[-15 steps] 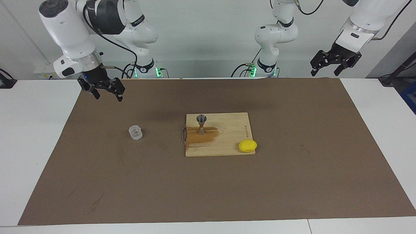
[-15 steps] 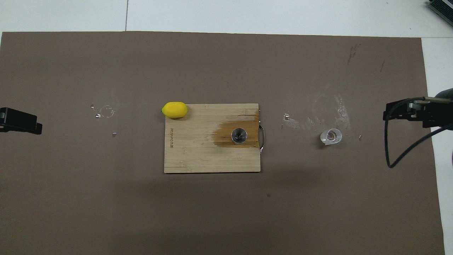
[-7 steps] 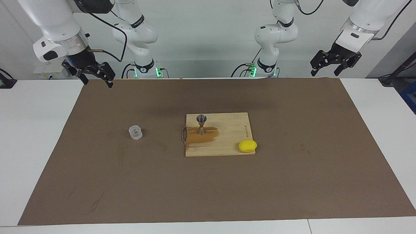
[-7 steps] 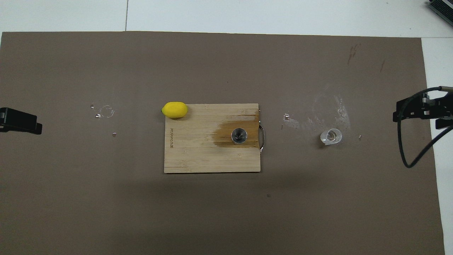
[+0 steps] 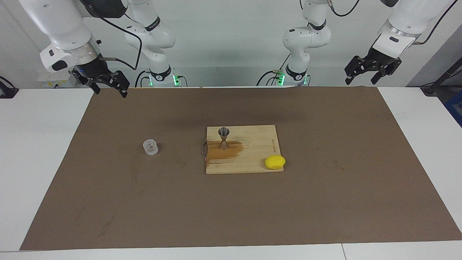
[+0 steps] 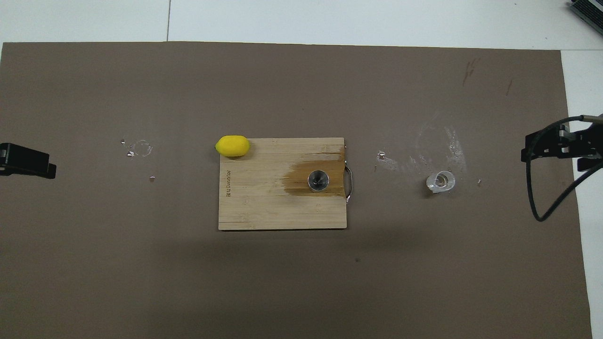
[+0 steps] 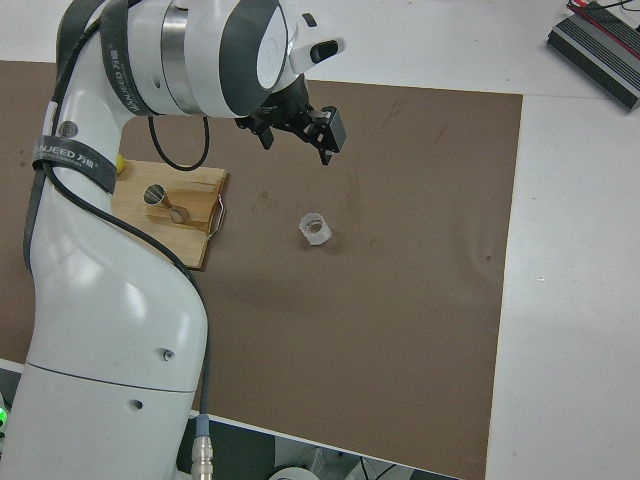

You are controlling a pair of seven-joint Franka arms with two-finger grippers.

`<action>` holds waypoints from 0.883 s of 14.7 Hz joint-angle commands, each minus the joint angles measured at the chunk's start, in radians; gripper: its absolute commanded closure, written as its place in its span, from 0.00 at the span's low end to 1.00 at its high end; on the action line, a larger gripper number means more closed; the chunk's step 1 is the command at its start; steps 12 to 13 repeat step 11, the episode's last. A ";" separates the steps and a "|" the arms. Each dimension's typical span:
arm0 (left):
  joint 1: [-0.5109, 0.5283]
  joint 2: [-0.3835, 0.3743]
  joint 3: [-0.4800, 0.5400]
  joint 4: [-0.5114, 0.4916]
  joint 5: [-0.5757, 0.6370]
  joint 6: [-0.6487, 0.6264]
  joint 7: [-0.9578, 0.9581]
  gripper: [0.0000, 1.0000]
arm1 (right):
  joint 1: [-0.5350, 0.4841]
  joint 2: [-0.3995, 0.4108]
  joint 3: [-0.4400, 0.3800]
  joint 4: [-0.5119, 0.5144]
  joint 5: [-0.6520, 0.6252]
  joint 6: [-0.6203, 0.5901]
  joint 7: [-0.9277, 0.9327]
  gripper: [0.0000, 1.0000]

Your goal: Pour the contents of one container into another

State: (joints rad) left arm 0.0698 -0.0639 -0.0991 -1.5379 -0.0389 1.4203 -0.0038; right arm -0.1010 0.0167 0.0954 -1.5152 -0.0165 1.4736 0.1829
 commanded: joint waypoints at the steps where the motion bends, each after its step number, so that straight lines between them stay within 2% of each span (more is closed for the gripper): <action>1: -0.001 -0.028 0.004 -0.030 -0.009 -0.001 0.008 0.00 | 0.006 -0.012 0.007 -0.016 -0.040 0.016 -0.043 0.00; 13: -0.001 -0.028 0.004 -0.030 -0.009 -0.003 0.008 0.00 | 0.014 -0.038 0.018 -0.066 -0.033 -0.004 -0.030 0.00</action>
